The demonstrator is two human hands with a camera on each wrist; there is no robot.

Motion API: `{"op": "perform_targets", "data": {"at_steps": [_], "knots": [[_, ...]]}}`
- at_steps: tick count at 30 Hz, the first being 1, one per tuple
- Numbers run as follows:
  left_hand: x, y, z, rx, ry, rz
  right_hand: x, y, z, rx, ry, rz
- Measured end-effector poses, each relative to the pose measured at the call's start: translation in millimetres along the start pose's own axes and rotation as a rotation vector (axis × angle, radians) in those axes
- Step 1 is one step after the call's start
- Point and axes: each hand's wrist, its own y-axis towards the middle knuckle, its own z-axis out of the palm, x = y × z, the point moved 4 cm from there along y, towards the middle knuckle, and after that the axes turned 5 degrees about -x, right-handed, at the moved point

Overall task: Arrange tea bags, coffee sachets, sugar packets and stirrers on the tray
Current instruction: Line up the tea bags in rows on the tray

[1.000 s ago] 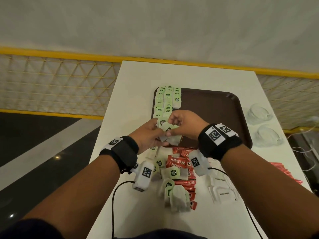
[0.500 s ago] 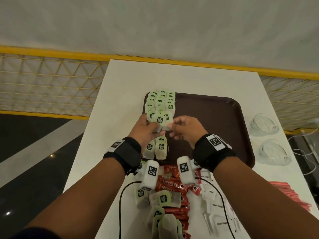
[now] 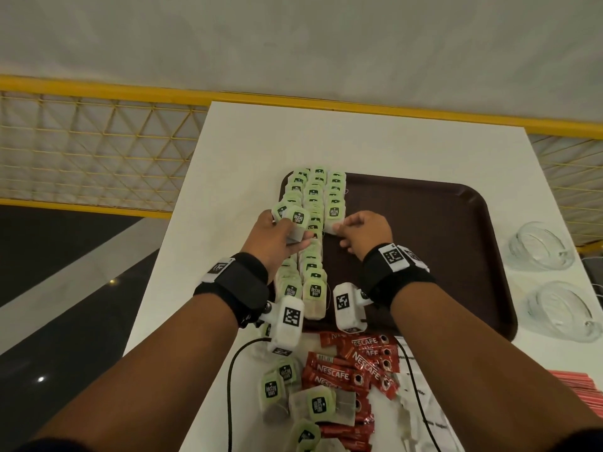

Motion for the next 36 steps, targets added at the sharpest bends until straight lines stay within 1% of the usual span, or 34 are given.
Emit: {"op": "perform_targets", "data": {"at_steps": [2, 4, 6, 8, 10, 11, 13, 15, 18, 21, 23, 25, 28, 31, 36], "knots": [[0.8, 1.8, -1.1, 0.024, -0.024, -0.018, 0.9, 4.3, 0.9, -0.048, -0.122, -0.077], [1.1, 1.3, -0.4, 0.06, -0.018, -0.003, 3.7, 5.5, 0.2, -0.073, -0.223, -0.123], [0.7, 1.0, 0.6, 0.079, 0.046, 0.039, 5.6, 5.6, -1.3, -0.089, -0.238, -0.129], [-0.2, 1.9, 0.0, 0.069, 0.084, 0.062, 8.3, 2.7, -4.3, -0.124, -0.222, -0.138], [-1.6, 4.4, 0.0, 0.058, 0.085, 0.076, 14.5, -2.7, -5.2, -0.121, -0.177, -0.179], [-2.6, 5.7, 0.6, 0.059, 0.087, 0.086, 18.3, -6.1, -3.7, -0.083, -0.138, -0.207], [-4.7, 7.0, 3.4, 0.069, 0.102, 0.108, 27.0, -16.1, 2.5, 0.046, -0.02, -0.234], [-5.9, 6.3, 7.5, 0.087, 0.115, 0.119, 30.3, -24.9, 8.6, 0.152, 0.096, -0.211], [-4.6, 5.4, 12.7, 0.114, 0.138, 0.119, 25.2, -25.8, 6.9, 0.167, 0.205, -0.146], [-2.1, 5.8, 12.9, 0.108, 0.092, 0.056, 13.8, -15.4, -2.5, 0.139, 0.255, -0.063], [-2.0, 5.6, 11.6, 0.106, 0.079, 0.047, 6.5, -8.1, -8.4, 0.114, 0.176, -0.042], [-2.5, 5.8, 9.2, 0.1, 0.086, 0.061, 1.2, -1.3, -12.3, 0.086, 0.043, -0.056], [-1.3, 8.1, 5.4, 0.08, 0.104, 0.071, 0.8, 7.7, -12.6, 0.084, -0.12, -0.128], [1.7, 12.5, 0.7, 0.041, 0.187, 0.098, 4.0, 15.5, -9.1, 0.086, -0.26, -0.193], [0.8, 14.6, -3.7, -0.003, 0.289, 0.16, 4.9, 21.2, -4.4, 0.041, -0.268, -0.177]]}}
